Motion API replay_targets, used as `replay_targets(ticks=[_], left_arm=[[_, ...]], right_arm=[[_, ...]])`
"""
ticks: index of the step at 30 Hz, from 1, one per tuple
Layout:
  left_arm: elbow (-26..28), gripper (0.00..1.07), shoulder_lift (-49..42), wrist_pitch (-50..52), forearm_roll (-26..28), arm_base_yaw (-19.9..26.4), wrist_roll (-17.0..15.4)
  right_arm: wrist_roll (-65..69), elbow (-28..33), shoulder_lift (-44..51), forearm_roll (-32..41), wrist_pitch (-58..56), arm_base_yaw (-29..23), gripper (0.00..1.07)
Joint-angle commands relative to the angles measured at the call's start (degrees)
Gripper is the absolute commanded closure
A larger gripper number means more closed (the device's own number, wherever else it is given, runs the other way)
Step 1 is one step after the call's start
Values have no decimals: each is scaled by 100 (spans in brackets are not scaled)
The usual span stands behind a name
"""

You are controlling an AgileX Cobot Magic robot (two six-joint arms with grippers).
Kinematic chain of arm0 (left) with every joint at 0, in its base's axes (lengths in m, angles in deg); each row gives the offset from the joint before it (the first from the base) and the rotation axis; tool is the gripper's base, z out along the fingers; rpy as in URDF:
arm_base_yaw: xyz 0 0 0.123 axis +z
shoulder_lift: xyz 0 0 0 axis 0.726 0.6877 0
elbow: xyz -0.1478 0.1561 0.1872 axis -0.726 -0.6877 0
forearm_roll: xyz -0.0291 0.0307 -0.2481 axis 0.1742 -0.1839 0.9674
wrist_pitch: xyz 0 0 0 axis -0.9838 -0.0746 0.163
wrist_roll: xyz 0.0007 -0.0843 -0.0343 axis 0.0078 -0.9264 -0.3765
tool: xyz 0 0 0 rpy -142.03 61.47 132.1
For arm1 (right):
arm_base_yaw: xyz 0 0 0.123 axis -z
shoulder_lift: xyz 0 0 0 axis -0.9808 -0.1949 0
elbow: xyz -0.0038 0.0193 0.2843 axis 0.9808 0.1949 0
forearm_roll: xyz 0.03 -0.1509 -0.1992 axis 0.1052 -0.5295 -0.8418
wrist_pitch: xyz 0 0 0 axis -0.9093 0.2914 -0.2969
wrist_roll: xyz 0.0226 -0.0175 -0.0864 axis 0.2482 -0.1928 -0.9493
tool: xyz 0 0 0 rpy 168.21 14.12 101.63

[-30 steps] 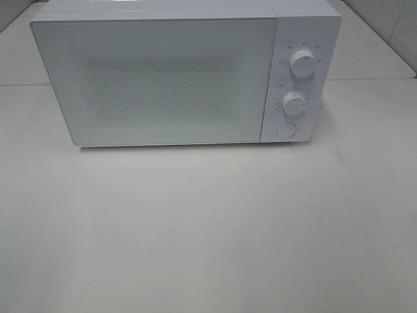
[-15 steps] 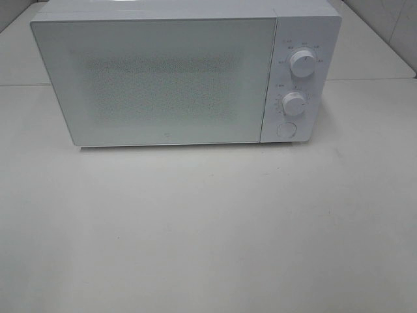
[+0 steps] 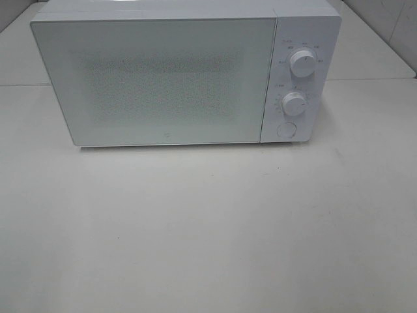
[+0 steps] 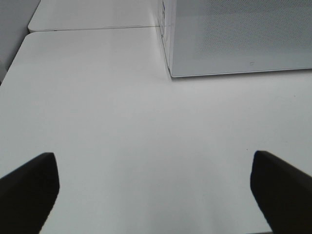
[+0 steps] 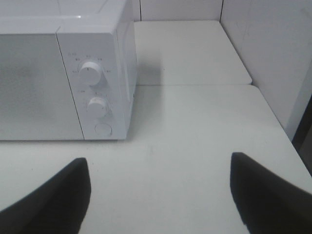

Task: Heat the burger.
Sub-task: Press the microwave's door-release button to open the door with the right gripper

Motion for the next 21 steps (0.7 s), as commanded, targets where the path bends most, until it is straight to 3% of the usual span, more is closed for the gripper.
replay_targets(ticks=[1,8,14,21], left_arm=[[-11,6,-74,-17,57,29,-29],[-11,6,-74,-17,57,29,-29],[-11,6,-74,-17,57,29,-29],[-11,6,-74,-17,57,29,-29]], right_arm=[[46,126,-223,-23,573,34,32],[46,470,-1140,-17,2051,34,34],[46,602,-1673,-17,2670,34,38],[321,854,-2762,-17,4057,34,52]])
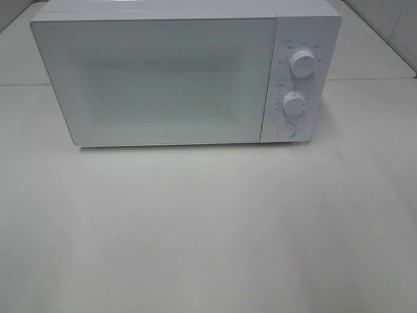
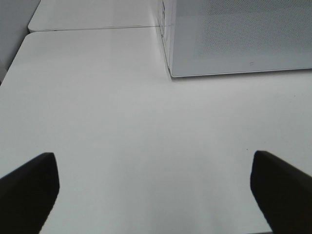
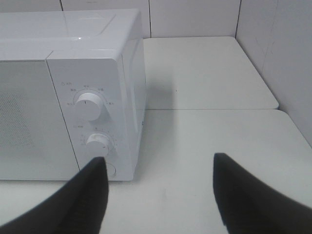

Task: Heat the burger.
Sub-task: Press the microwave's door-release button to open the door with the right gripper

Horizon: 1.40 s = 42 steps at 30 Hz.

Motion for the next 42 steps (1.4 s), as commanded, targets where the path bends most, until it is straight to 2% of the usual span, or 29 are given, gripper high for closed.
replay_targets(ticks=[1,4,6,8,9,10,12,15,17,20,33,40,42], left_arm=[[-11,6,-74,-17,57,29,-29],[-11,6,-74,-17,57,29,-29],[-11,6,-74,-17,57,29,-29],[-11,6,-74,-17,57,29,-29],[-11,6,-74,-17,57,29,-29],[-11,6,-74,-17,57,29,-29],[-11,6,-74,-17,57,29,-29],[-11,6,-74,-17,57,29,-29],[-11,6,-74,-17,57,29,-29],[-11,6,-74,-17,57,29,-29],[-11,6,-74,-17,57,29,-29],[-11,6,-74,-17,57,29,-29],[-11,6,-74,-17,57,29,-29]], right_arm=[[327,172,-561,-17,1054,34,58],[372,212,-676,-17,1220,34,61],[647,321,-1215,-17,1965,34,79],[745,338,-1312,-17,2097,34,82],[1003,338,-1536,-40,2406,34,90],[1003,338,-1536,-40,2406,34,90],[1266,338,-1925,-40,2807,34,97],[1329,338,-2068,-40,2951,34,99],[1748,338,-2578,-40,3466,11,104],[2240,338,-2830,-40,3667,11,107],[6068,338,-4280,-378,4435,11,107],[6933,338,-4750,-241,4675,11,107],[7036,338,-4956,17,4744,-126,107]])
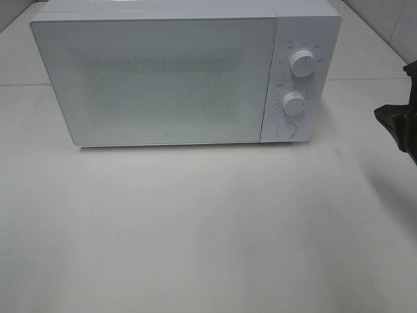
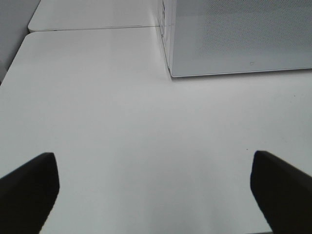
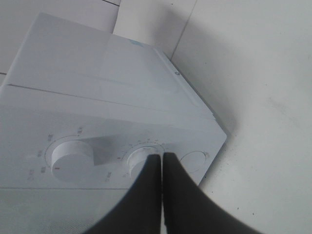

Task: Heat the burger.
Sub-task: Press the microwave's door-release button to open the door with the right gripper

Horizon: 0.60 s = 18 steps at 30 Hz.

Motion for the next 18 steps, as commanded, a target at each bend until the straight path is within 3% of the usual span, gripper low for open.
replay_targets(ticks=[1,7,9,18], left_arm=[[-11,6,-74,-17,57,29,-29],[-11,6,-74,-17,57,29,-29],[-11,6,-74,-17,57,29,-29],[-11,6,-74,-17,57,29,-29]], right_arm=[[155,-11,-138,201,132,-109,107],[97,-11,-670,1192,659,-831,107],[143,-11,-1112,1805,1089,-1324,107],[619,-103,-1868,2280,1438,-1879,107]])
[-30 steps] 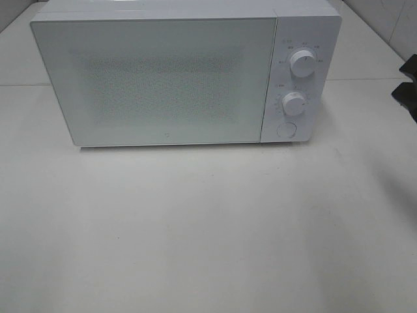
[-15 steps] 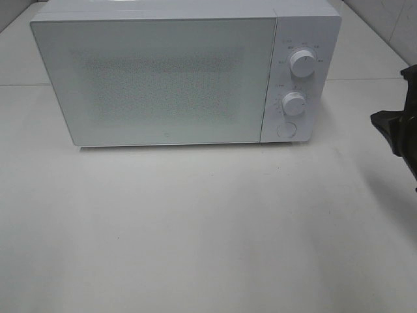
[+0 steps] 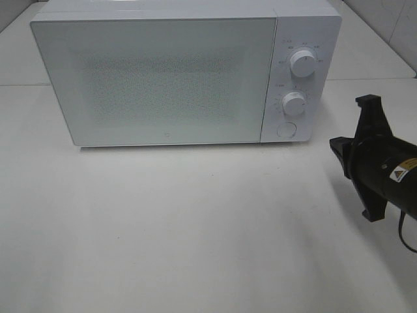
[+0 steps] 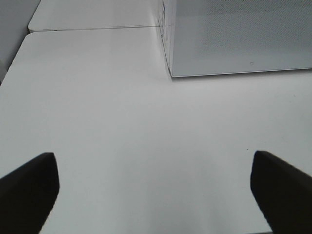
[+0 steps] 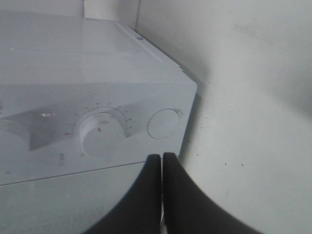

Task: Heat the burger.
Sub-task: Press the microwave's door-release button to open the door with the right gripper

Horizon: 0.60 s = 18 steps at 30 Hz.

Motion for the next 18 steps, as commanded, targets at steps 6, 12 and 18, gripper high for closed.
replay_targets(ticks=[6,12,18], left_arm=[[-11,6,-74,-17,57,29,-29],[-11,6,-74,-17,57,29,-29],[-11,6,-74,-17,57,29,-29]], right_arm=[[269,-516,-579,155,126,-418,107],[424,-917,-859,424,-103,-510,107],[504,-1369,-1083,653,-521,-510,107]])
